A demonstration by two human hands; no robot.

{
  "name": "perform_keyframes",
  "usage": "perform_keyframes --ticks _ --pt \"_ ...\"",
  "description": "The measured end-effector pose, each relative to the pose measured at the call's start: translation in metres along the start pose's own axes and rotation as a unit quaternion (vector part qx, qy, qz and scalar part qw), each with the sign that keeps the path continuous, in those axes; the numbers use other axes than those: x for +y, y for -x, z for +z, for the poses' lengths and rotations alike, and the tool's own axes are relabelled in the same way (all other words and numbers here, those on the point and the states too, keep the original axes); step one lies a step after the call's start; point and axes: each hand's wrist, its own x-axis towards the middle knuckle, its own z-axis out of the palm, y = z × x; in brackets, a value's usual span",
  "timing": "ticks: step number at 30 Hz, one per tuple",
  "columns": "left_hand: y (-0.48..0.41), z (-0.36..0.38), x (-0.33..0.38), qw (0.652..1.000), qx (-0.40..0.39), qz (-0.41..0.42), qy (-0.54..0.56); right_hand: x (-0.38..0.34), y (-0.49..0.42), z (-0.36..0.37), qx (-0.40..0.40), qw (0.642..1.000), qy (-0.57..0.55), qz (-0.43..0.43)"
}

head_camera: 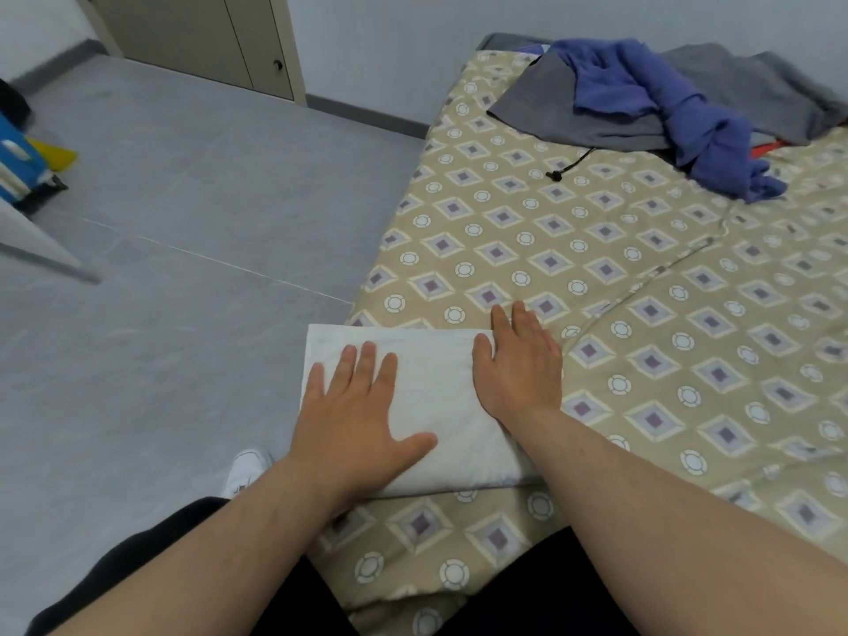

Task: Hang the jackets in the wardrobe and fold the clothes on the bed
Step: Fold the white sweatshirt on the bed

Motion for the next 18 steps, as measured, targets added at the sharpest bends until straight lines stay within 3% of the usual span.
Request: perform_keyframes --ticks 3,6,8,12,14,18 --pt "0.017 -0.006 -0.001 0.98 -0.03 -0.152 0.125 0.0 0.0 -0.001 0.003 1.0 -0.001 0.0" --pt "0.014 -0.012 -0.008 0.918 0.007 -0.268 0.292 -0.001 0.0 -0.001 0.007 1.0 -0.006 0.004" --pt "0.009 -0.012 -0.022 0.867 0.034 -0.298 0.399 -0.001 0.001 -0.002 0.01 1.0 -0.013 0.005" --pt "0.011 -0.011 -0.043 0.744 0.009 -0.299 0.598 -0.002 0.004 -0.005 0.015 0.999 -0.039 0.012" --pt "0.01 -0.009 -0.044 0.744 0.002 -0.282 0.606 -0.002 0.006 -0.008 0.014 0.998 -0.056 0.019" --pt "0.001 -0.012 -0.042 0.8 0.015 -0.239 0.551 -0.006 0.014 -0.02 0.037 0.988 -0.133 0.064"
